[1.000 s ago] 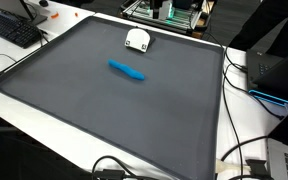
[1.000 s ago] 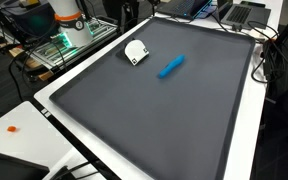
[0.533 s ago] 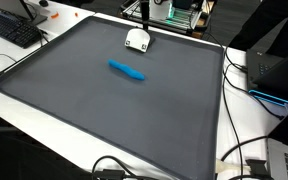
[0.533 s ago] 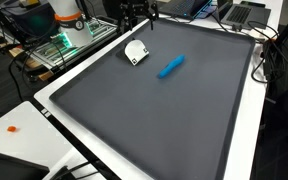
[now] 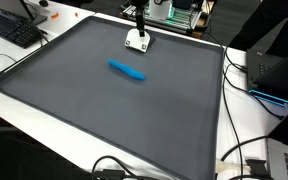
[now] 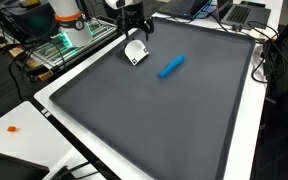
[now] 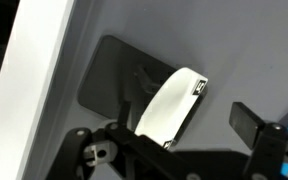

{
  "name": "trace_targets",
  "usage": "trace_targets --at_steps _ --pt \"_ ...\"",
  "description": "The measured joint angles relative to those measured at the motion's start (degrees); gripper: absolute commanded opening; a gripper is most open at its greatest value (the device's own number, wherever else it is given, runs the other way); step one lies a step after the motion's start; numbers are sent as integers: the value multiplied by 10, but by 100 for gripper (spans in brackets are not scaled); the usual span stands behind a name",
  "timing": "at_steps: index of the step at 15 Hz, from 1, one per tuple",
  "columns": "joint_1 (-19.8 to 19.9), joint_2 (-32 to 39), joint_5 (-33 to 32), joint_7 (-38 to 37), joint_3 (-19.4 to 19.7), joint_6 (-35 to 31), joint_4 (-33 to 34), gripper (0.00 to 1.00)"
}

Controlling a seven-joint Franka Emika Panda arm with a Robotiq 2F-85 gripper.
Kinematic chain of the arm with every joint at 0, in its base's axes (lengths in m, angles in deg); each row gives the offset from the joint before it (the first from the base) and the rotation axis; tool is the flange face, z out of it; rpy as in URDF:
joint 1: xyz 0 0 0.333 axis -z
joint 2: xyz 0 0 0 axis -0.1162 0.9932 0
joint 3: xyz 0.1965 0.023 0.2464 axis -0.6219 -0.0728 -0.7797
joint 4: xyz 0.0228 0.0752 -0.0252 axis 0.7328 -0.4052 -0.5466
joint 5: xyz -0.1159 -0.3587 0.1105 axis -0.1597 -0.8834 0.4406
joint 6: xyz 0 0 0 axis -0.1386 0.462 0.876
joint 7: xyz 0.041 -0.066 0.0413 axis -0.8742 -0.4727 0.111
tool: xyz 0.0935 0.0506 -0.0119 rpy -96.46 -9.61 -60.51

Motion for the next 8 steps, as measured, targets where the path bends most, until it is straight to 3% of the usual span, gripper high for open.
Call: trace_targets --at_steps 8 --pt "-2 25 28 -31 11 -8 0 100"
